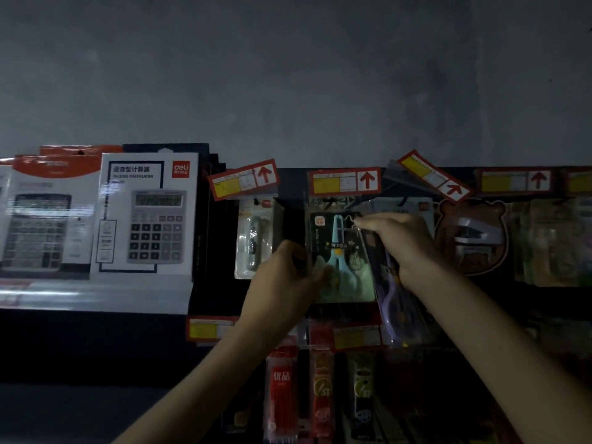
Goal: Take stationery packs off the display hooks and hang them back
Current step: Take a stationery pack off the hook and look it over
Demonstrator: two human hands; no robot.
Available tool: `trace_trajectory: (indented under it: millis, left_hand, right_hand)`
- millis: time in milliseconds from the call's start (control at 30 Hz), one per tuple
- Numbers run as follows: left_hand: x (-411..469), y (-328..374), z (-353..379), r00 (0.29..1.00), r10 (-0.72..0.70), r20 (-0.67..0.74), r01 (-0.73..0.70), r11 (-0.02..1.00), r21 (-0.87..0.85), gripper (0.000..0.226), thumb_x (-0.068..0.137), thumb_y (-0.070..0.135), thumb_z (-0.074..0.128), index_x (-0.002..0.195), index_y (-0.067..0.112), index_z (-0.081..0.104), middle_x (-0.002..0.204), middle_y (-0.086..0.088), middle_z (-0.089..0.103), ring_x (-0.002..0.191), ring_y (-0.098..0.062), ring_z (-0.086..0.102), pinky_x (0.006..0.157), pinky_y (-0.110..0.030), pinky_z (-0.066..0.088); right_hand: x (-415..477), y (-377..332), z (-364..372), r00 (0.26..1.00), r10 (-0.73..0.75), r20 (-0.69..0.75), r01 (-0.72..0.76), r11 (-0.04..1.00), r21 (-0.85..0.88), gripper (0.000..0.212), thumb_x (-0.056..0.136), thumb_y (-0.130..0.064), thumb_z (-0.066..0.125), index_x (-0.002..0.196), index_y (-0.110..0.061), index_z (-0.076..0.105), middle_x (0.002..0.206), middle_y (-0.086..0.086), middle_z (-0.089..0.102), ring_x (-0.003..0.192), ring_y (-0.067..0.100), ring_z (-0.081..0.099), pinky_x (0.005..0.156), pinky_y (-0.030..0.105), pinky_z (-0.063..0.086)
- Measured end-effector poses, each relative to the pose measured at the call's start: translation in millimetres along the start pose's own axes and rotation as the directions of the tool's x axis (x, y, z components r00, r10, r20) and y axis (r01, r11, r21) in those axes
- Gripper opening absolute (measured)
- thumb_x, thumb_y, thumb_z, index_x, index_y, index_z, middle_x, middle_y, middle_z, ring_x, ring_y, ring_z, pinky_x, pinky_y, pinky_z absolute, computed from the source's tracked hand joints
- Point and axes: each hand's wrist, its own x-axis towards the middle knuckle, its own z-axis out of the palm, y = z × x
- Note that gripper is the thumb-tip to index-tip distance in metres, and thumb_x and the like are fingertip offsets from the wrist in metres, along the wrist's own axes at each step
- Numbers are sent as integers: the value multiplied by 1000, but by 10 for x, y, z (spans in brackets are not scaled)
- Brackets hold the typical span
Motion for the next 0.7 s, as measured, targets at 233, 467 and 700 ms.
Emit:
trace_trajectory:
  millis: [233,467,700]
  left_hand:
    - [49,15,58,988,-155,22,156,982,-108,35,85,35,84,104,13,65,92,-8,75,64,-17,72,45,-24,50]
    - [106,-22,137,981,-192,4,192,979,-70,31,83,37,86,87,12,68,77,-6,74,61,-19,70,51,-32,55]
    - [315,-120,241,974,-226,-14,226,968,108,34,81,51,83,85,19,70,78,-1,75,72,-21,74,76,-52,64]
  right_hand:
    - [-213,6,-150,988,-28,151,85,920,-384,34,88,-32,79,119,-23,68,110,-5,67,93,15,65,81,36,54]
    - [-555,137,-315,954,-28,298,235,690,-685,71,88,-43,77,149,-44,39,146,-3,53,91,22,71,82,45,60]
    - [-498,70,-204,939,54,339,238,609,-757,48,90,-42,72,136,-42,57,129,2,67,106,33,69,90,52,58]
